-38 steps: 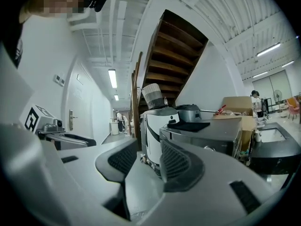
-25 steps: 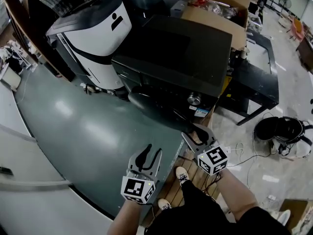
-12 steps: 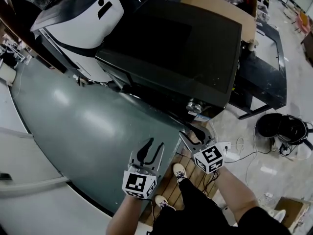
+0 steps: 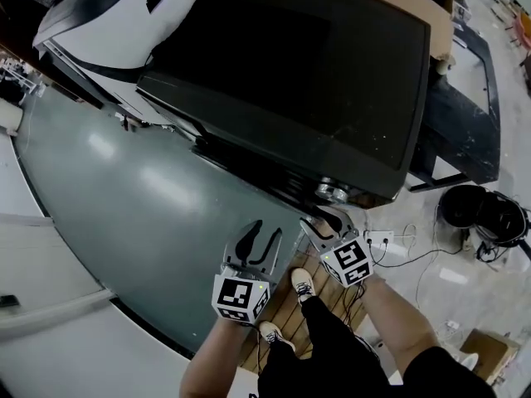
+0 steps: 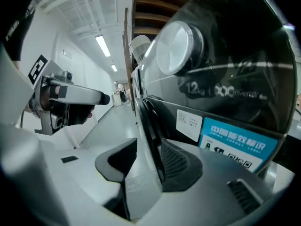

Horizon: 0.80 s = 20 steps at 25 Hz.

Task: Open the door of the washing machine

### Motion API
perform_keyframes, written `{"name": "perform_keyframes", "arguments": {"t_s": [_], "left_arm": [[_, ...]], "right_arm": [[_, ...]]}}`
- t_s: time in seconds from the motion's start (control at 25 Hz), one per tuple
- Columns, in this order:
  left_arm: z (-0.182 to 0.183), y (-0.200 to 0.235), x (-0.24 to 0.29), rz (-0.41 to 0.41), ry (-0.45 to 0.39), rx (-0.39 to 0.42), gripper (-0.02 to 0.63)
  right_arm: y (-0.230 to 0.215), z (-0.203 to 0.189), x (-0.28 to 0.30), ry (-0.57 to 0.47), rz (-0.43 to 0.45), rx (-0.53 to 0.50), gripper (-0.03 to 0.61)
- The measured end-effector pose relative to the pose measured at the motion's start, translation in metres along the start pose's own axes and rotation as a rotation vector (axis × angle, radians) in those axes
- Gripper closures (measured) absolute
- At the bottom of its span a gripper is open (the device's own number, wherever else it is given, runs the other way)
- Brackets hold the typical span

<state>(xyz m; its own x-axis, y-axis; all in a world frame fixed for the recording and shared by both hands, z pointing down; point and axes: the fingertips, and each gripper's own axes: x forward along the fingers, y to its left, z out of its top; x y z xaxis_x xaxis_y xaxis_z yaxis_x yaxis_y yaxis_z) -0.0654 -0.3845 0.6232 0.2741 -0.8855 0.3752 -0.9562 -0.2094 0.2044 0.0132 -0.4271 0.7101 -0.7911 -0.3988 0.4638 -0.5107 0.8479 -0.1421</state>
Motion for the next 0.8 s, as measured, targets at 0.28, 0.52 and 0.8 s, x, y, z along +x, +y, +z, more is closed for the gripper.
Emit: {"name": "perform_keyframes", "arguments": {"t_s": [0.28,0.52,0.8], "left_arm": [[-0.016,0.020,0.040,0.036,0.035,-0.030,0.422],[-0.026,0.030,0.061,0.076,0.046,-0.074,0.381],[-0.032,0.029,0.065,0.074,0.040,-0.115,0.360]], "right_arm": [[-0.009,-0.028,0.019,0.064,0.014,0.003,0.417],[-0.013,-0.033,0.023,0.072,0.020,0.031,0.474],[-0.007,-0.035,0.022,0.077,0.047,0.016,0.480]]}}
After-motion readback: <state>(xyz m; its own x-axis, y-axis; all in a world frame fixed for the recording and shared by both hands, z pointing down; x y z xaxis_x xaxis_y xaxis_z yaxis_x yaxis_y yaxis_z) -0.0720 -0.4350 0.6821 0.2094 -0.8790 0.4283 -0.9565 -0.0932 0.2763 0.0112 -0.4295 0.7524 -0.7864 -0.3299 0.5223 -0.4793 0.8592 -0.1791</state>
